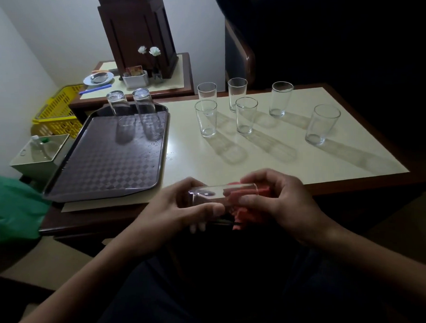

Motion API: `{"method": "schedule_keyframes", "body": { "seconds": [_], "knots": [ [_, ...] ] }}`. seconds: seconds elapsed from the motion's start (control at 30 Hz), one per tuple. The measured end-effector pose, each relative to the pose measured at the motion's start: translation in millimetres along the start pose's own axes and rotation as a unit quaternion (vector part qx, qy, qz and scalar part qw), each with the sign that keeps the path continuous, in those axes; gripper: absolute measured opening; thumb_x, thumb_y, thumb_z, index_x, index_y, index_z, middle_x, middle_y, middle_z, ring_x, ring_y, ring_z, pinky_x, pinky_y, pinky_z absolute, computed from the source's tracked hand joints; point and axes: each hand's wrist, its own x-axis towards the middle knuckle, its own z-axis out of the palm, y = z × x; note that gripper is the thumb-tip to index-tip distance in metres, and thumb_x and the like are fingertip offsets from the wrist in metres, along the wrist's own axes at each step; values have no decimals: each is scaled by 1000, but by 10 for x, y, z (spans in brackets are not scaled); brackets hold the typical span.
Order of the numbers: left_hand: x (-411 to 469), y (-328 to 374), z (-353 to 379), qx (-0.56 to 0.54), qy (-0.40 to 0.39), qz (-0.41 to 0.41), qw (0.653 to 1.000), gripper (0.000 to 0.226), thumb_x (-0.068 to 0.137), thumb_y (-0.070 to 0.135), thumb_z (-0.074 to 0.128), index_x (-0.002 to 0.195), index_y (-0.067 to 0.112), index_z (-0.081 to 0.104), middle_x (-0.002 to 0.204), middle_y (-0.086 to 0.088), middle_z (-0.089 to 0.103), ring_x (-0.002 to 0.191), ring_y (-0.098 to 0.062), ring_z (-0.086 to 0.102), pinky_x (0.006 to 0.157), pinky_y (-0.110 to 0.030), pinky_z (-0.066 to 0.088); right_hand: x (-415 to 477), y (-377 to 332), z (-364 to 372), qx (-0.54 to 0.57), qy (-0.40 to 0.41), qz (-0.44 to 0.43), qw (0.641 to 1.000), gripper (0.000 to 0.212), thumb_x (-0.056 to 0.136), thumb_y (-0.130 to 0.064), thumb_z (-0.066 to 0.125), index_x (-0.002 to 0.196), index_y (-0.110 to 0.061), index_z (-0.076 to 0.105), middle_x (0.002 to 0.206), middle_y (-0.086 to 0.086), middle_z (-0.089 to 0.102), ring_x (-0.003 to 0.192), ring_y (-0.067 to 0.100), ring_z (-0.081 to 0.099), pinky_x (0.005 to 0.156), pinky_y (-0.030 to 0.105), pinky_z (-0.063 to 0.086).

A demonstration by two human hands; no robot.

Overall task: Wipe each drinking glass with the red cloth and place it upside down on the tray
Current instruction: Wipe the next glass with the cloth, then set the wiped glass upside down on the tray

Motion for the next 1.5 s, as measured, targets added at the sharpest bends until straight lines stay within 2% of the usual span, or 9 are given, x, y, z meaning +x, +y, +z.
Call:
{"method": "schedule_keyframes", "body": {
  "seconds": [0.07,0.13,0.2,0.37,0.5,0.63,0.8,1.1,1.5],
  "knots": [
    [41,-34,78,-34,-36,-62,997,45,81,43,77,101,4,66,64,-16,66,46,-18,52,49,-25,41,-34,-67,-38,-102,-5,-152,983,29,81,7,85,103,-7,73,106,7,82,93,25,81,74,39,67],
    [77,-60,101,-126,-40,-134,982,52,80,48,70,103,1,65,69,-15,67,43,-16,50,42,-21,36,-68,-92,-92,-247,-11,-275,929,35,79,1,90,104,-18,75,112,1,80,98,15,80,83,36,67],
    [101,-56,33,-182,-22,-166,969,55,79,47,69,106,-1,64,79,-14,67,49,-16,53,44,-20,38,-41,-136,-123,-303,-5,-322,897,38,79,-3,91,109,-20,75,114,-1,79,108,9,77,92,31,63],
    [183,-125,-335,-224,103,-140,959,64,77,34,86,124,0,59,94,-13,69,66,-17,63,64,-27,50,167,-308,-172,-286,38,-202,936,41,83,-11,88,117,-27,71,106,-23,78,95,-2,77,85,17,61],
    [324,-195,-896,-129,253,-76,956,76,65,23,96,128,3,57,115,-24,71,92,-31,68,86,-45,55,577,-303,-130,-248,77,-108,960,38,86,-15,87,119,-25,72,111,-3,75,94,10,78,74,23,64],
    [583,-331,-1637,1,380,-14,925,73,70,15,95,128,9,51,105,-8,69,94,-19,68,74,-29,52,1040,-315,118,-191,64,-79,976,30,90,-10,82,117,-17,72,111,8,75,83,11,80,64,20,62],
    [1039,-586,-2193,166,450,-22,877,76,62,19,100,126,14,57,119,-10,68,109,-27,65,95,-43,55,1195,-136,230,-165,67,-56,982,33,93,-11,78,125,-14,69,113,8,72,81,8,79,55,18,57],
    [1828,-875,-3152,207,507,-48,835,72,66,28,96,125,16,57,120,-10,71,111,-31,67,96,-42,53,2052,28,639,-166,5,-18,986,26,91,-5,78,114,-15,72,103,12,76,74,17,81,52,17,56],
    [2496,-874,-3761,244,493,-47,833,81,70,27,96,142,17,59,134,-7,70,120,-25,66,101,-32,49,2539,156,831,-140,-12,-4,990,27,86,0,80,109,-13,77,90,7,82,72,26,81,55,24,61]
  ]
}}
